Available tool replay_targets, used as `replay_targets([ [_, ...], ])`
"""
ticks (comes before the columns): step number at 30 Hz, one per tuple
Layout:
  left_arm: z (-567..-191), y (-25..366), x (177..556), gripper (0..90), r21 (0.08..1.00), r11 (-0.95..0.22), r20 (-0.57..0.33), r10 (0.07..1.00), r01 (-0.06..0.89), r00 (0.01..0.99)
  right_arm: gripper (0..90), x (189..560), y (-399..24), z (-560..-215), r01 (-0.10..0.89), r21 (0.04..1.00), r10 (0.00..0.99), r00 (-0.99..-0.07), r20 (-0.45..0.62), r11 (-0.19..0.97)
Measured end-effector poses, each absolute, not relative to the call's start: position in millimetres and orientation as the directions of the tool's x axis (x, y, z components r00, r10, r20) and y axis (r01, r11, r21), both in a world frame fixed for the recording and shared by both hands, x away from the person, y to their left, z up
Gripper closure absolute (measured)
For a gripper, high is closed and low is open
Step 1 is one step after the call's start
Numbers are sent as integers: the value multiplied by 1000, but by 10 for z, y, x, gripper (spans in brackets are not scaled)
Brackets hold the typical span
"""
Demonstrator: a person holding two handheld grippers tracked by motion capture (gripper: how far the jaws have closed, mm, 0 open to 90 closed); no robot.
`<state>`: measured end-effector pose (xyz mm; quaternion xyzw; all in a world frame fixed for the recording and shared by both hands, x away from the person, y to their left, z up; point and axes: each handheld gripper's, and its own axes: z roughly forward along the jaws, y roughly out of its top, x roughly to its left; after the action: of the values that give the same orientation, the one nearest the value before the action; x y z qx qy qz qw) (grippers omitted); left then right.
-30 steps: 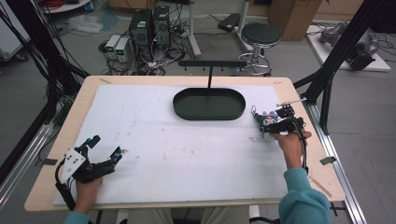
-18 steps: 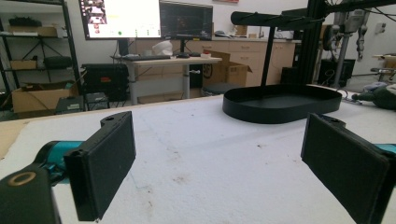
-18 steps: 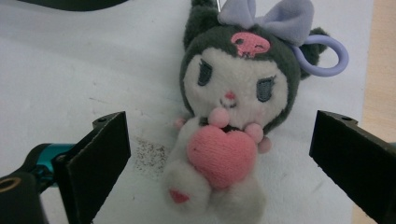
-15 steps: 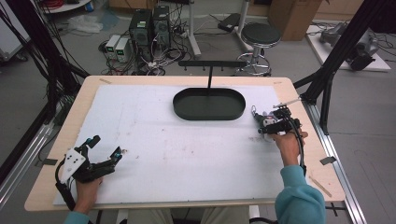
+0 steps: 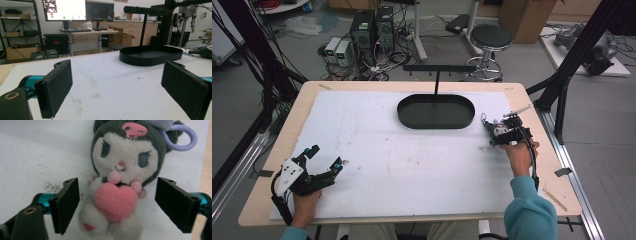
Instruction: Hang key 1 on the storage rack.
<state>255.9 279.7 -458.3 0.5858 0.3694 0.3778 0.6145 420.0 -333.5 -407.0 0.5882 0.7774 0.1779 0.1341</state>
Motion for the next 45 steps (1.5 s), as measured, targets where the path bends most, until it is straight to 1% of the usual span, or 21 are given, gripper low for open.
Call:
replay_targets([
  [1, -4582, 2798, 2559, 105, 999, 28, -11, 897, -31, 442, 236, 4200, -3335, -4070, 867, 434, 962, -272, 1, 245],
  [5, -4583, 2797, 2559, 105, 999, 28, -12, 897, -31, 442, 306, 4193, -3335, -4078, 871, 421, 962, -273, -12, 253],
  [12, -4583, 2797, 2559, 105, 999, 27, -10, 897, -32, 442, 457, 4194, -3363, -4084, 884, 403, 962, -272, 31, 237],
  [14, -4583, 2797, 2559, 105, 999, 28, -11, 897, -31, 442, 488, 4187, -3391, -4077, 889, 401, 963, -262, 54, 220],
  [17, -4583, 2798, 2559, 105, 999, 26, -9, 897, -31, 442, 516, 4180, -3407, -4069, 885, 407, 962, -268, 55, 224],
  [27, -4583, 2797, 2560, 105, 999, 28, -12, 897, -31, 442, 534, 4160, -3408, -4033, 877, 420, 959, -280, 47, 235],
  [33, -4582, 2799, 2560, 105, 999, 28, -12, 897, -30, 442, 535, 4115, -3400, -3961, 846, 474, 957, -291, 23, 246],
  [37, -4582, 2800, 2560, 105, 999, 27, -11, 897, -30, 442, 535, 4068, -3392, -3894, 822, 518, 955, -295, 31, 236],
  [45, -4582, 2798, 2560, 105, 999, 29, -12, 897, -30, 443, 535, 3978, -3364, -3774, 787, 571, 947, -318, 52, 233],
])
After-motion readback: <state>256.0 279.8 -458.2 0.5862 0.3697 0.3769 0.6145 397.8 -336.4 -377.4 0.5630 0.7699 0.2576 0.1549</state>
